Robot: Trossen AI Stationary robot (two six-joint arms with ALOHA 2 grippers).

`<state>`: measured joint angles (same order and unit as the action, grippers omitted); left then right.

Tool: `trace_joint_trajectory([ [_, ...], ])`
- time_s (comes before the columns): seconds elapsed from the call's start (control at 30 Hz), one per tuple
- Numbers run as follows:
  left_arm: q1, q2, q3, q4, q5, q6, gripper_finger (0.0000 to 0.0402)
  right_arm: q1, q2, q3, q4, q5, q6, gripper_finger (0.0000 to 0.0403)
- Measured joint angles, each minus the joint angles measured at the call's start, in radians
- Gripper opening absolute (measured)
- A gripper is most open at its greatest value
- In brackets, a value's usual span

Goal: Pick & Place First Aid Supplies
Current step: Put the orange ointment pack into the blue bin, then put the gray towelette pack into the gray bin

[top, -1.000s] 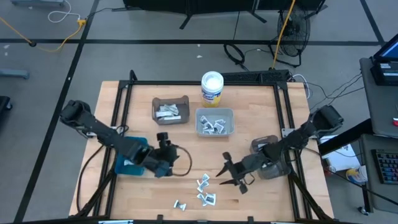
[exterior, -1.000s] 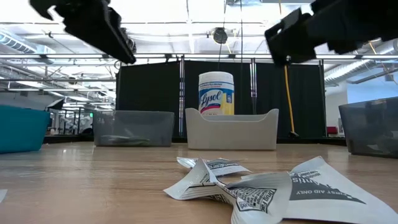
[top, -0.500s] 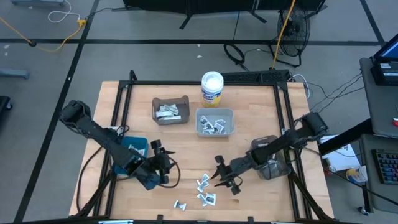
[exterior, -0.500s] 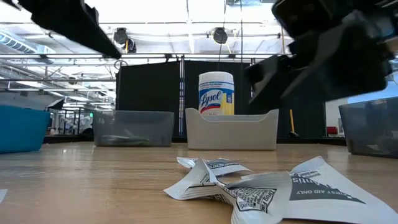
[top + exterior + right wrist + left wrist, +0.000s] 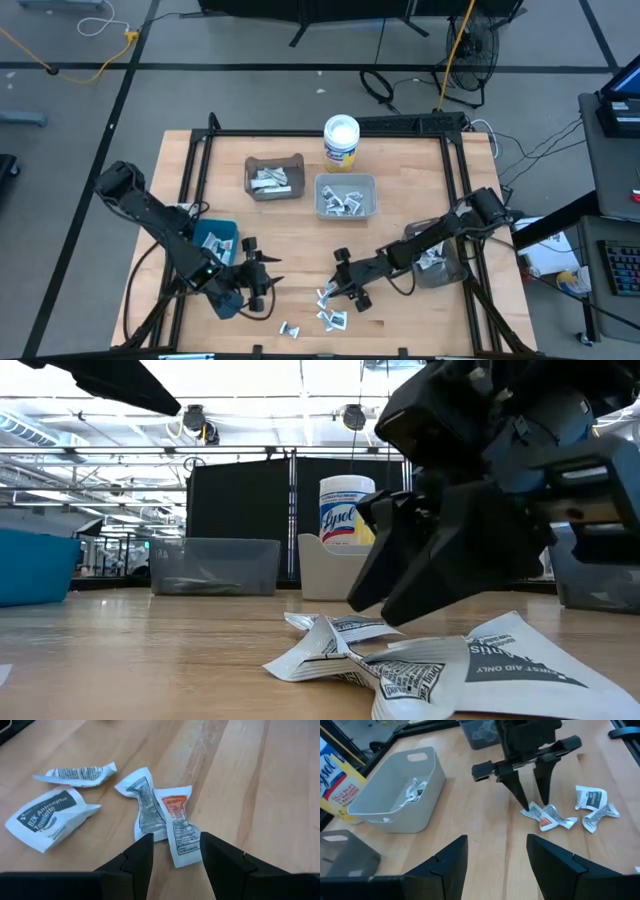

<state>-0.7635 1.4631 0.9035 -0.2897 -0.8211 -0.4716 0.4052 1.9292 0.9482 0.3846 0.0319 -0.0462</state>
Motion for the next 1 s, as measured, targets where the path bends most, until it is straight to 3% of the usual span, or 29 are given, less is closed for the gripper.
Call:
trace_joint_trajectory([
  [0.3, -0.038, 0.000, 0.000, 0.003, -0.045, -0.005, 0.0209, -0.020, 0.000, 0.000, -0.023, 0.050, 0.038, 0.0141],
  [0.83, -0.072, 0.000, 0.000, 0.003, -0.098, -0.013, 0.0209, -0.030, 0.000, 0.004, 0.043, 0.056, 0.041, 0.0005],
  [1.0, -0.067, 0.000, 0.000, 0.003, -0.098, -0.013, 0.0209, -0.047, -0.007, 0.024, 0.077, 0.124, 0.050, 0.0027],
])
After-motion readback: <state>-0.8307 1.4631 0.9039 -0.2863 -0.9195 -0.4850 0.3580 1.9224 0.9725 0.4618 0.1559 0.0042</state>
